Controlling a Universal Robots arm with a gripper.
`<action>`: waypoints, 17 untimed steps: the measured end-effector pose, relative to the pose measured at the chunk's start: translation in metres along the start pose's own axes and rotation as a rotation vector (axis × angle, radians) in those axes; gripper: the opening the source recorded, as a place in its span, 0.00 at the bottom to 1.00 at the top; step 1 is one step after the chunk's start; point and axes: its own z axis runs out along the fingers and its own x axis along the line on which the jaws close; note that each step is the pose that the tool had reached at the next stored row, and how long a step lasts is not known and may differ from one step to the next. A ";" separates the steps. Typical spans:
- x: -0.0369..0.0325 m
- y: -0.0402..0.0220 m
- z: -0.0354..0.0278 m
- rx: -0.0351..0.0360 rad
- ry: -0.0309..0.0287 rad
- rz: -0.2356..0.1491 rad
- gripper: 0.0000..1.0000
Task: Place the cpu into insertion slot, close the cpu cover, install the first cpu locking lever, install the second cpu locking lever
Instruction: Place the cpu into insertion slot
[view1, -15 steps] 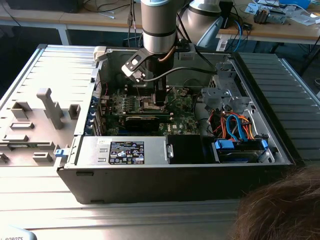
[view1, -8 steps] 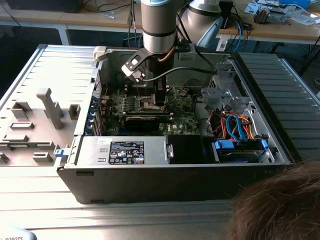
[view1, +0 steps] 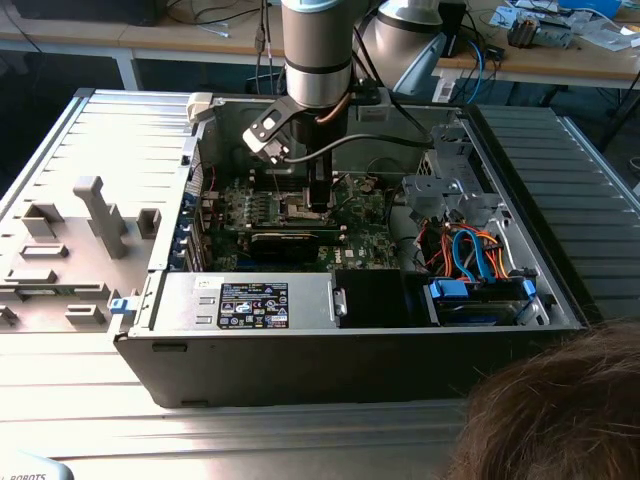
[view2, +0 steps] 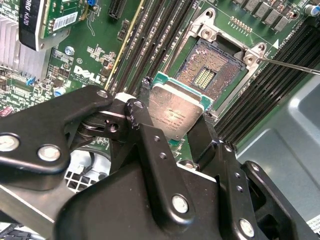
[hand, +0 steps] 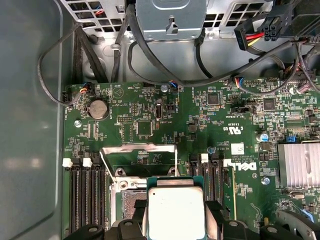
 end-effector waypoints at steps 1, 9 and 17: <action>0.0000 0.0000 0.0001 -0.0001 -0.0002 0.003 0.55; 0.0000 0.0000 0.0002 -0.0002 -0.0011 0.015 0.55; 0.0000 0.0000 0.0005 -0.0004 -0.0021 0.029 0.55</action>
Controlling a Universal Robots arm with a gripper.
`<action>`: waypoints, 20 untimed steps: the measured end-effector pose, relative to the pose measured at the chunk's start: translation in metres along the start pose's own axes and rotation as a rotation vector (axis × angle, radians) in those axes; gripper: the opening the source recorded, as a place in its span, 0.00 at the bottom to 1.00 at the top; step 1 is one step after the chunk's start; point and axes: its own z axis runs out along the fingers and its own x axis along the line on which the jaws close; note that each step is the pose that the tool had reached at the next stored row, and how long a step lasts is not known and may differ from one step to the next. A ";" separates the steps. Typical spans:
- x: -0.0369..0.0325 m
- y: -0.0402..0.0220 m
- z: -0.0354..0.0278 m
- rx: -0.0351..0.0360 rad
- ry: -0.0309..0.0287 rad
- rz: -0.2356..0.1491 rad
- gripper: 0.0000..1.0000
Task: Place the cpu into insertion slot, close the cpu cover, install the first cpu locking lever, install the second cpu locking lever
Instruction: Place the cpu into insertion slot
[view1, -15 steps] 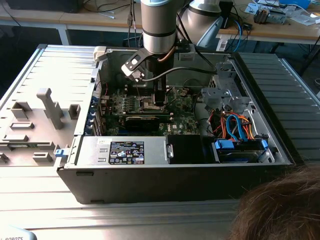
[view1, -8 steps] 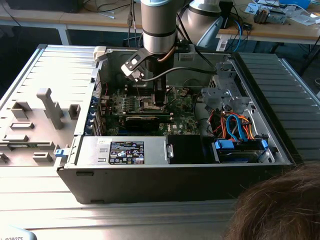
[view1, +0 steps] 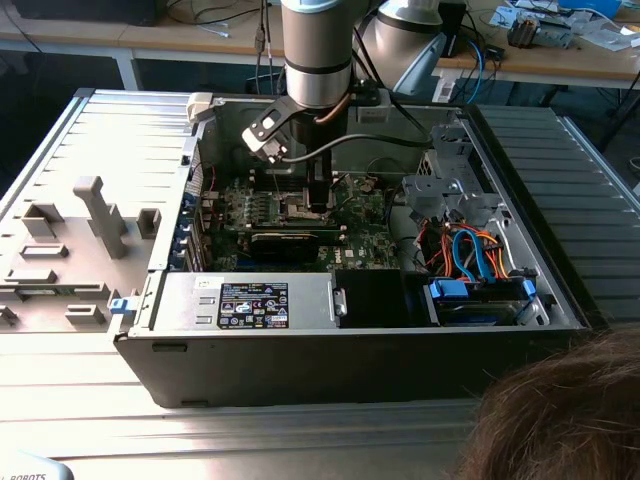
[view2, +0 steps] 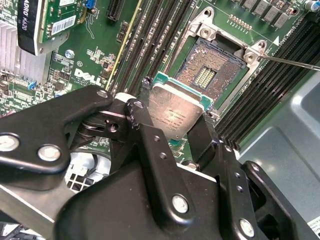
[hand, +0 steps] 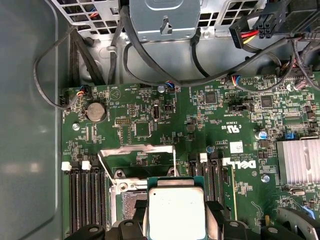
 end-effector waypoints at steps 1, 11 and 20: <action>0.0000 0.0000 0.0000 0.0000 -0.0001 0.001 0.55; 0.0000 0.0000 0.0003 -0.0002 -0.0013 0.018 0.55; 0.0000 0.0000 0.0006 -0.0005 -0.0023 0.031 0.55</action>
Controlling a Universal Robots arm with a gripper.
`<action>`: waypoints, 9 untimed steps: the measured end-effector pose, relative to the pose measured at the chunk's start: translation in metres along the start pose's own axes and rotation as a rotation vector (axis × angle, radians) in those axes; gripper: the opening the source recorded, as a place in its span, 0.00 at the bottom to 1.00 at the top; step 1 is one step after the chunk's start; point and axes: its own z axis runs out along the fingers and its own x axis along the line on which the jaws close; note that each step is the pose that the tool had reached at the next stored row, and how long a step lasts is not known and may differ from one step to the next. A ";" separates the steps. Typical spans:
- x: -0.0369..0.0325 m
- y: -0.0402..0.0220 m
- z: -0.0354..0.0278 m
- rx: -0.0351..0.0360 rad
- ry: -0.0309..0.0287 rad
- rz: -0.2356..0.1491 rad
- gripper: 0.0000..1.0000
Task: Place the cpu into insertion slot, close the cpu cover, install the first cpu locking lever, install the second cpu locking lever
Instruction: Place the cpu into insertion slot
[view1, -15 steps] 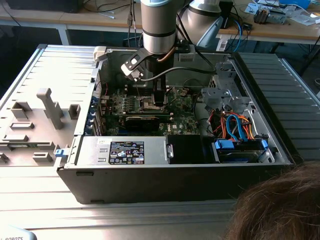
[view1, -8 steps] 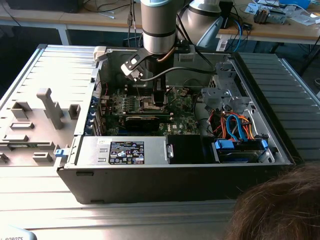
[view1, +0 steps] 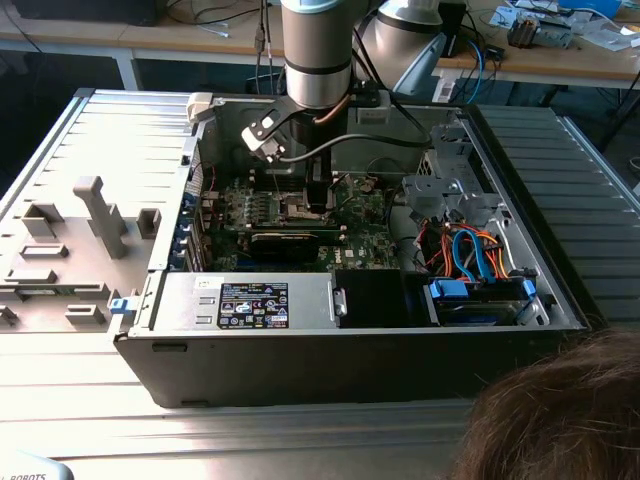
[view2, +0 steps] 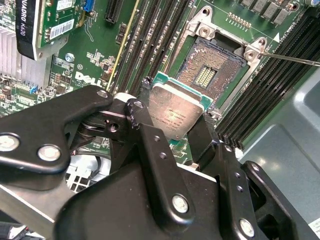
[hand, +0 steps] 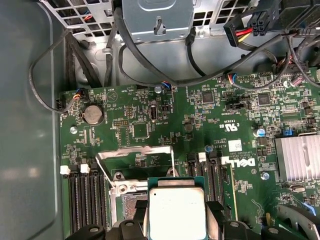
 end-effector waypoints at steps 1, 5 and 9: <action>0.0000 0.0000 0.0001 0.0000 -0.0001 0.002 0.55; 0.0000 0.0000 0.0004 -0.0001 -0.0006 0.008 0.55; 0.0000 0.0000 0.0005 -0.0001 -0.0010 0.013 0.55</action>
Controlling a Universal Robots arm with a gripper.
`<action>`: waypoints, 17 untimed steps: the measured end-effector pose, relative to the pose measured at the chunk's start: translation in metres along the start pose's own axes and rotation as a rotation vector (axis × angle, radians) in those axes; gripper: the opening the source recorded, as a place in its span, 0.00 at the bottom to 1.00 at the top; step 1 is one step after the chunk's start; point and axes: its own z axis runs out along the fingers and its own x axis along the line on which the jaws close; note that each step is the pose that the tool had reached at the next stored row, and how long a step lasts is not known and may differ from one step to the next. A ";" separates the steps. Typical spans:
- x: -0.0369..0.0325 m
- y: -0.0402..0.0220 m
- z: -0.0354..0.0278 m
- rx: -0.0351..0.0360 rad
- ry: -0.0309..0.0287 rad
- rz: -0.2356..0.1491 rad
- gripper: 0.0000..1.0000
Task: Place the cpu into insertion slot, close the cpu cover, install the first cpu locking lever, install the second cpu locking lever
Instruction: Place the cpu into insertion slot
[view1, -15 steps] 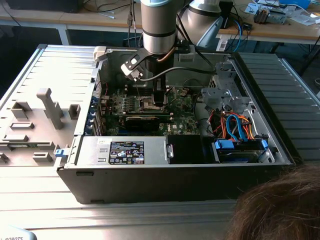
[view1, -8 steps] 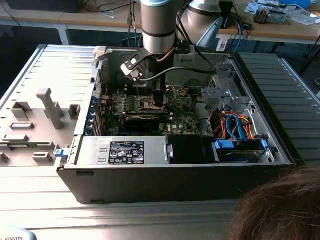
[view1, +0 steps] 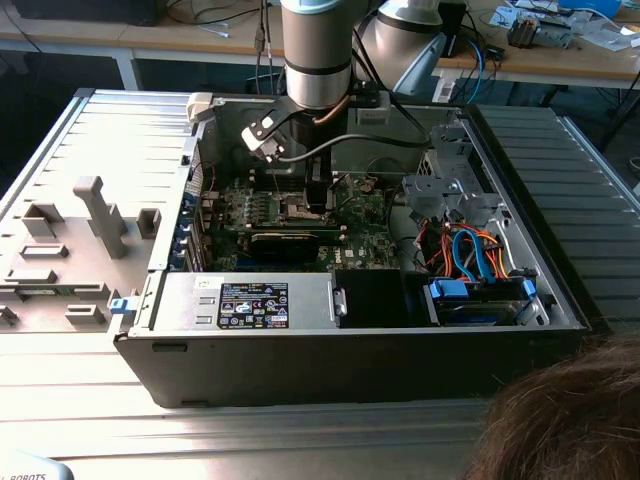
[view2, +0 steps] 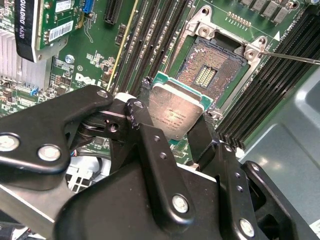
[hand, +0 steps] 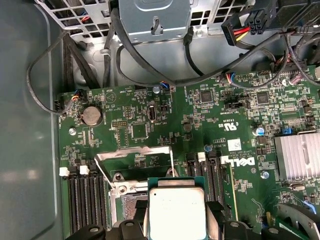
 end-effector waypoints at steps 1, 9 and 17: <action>0.0000 0.0000 0.0001 -0.0001 -0.0001 0.002 0.55; 0.0000 0.0000 0.0004 -0.0002 -0.0010 0.014 0.55; 0.0000 0.0000 0.0007 -0.0004 -0.0018 0.024 0.55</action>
